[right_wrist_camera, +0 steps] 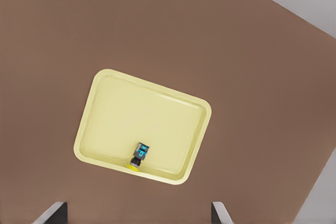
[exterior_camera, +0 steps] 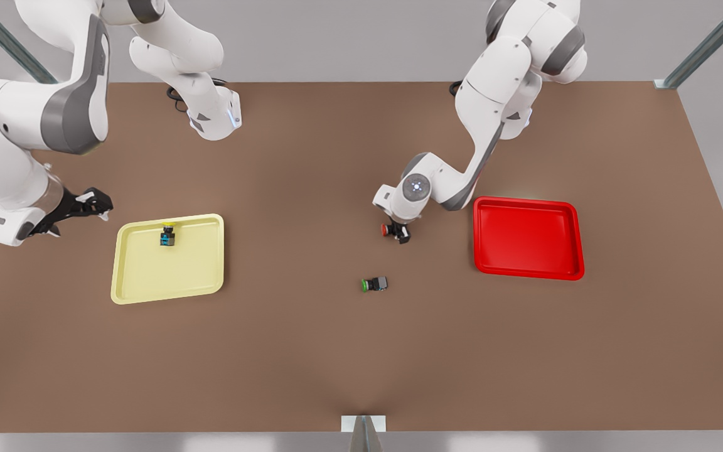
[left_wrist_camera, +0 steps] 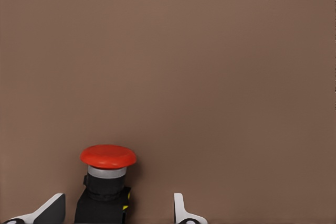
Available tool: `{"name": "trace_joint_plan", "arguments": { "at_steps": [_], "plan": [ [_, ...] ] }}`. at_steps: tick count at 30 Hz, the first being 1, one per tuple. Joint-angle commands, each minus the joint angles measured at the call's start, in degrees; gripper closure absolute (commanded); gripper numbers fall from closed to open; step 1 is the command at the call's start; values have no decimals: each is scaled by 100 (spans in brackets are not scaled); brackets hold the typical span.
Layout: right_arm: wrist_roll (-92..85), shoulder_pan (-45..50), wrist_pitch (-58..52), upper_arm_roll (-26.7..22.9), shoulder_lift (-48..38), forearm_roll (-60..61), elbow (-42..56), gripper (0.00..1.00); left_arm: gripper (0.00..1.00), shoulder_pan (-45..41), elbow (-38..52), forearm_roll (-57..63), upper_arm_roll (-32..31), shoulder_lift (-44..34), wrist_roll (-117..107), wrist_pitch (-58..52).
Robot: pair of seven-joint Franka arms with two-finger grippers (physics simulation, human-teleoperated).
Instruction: Place the switches on the corresponding trays according to their colors
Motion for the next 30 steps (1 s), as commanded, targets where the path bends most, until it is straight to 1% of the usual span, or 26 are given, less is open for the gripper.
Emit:
{"name": "trace_joint_plan", "arguments": {
  "at_steps": [1, 7, 10, 12, 13, 18, 21, 25, 30],
  "plan": [
    [0, -1, 0, 0, 1, 0, 3, 0, 1, -10, 0, -148, 0, 0, 0, 35],
    [0, -1, 0, 0, 18, -9, 3, 0, 1, -54, -8, -455, 0, 44, 17, 246],
    [0, -1, 0, 0, 18, -9, 3, 0, 13, -45, -70, -253, 35, -9, 52, 220],
    [0, -1, 0, 0, 18, -9, 3, 0, 32, -63, -52, -271, 53, 9, 35, 237],
    [0, -1, 0, 0, 18, -9, 3, 0, 36, -89, -44, -306, 53, 35, 26, 246],
    [0, -27, 9, -9, 54, -9, 3, 0, 36, -151, -8, -438, 61, 88, 8, 317],
    [0, -36, 9, -9, 62, -9, 3, 0, 36, -116, -61, -420, 88, -17, 35, 264],
    [0, -36, 9, -9, 62, -9, 3, 0, 34, -72, -149, -359, 211, -88, 17, 316],
    [0, -36, 9, -9, 62, -9, 3, 0, 35, -72, -228, -280, 220, -61, 17, 404]
  ]
}}
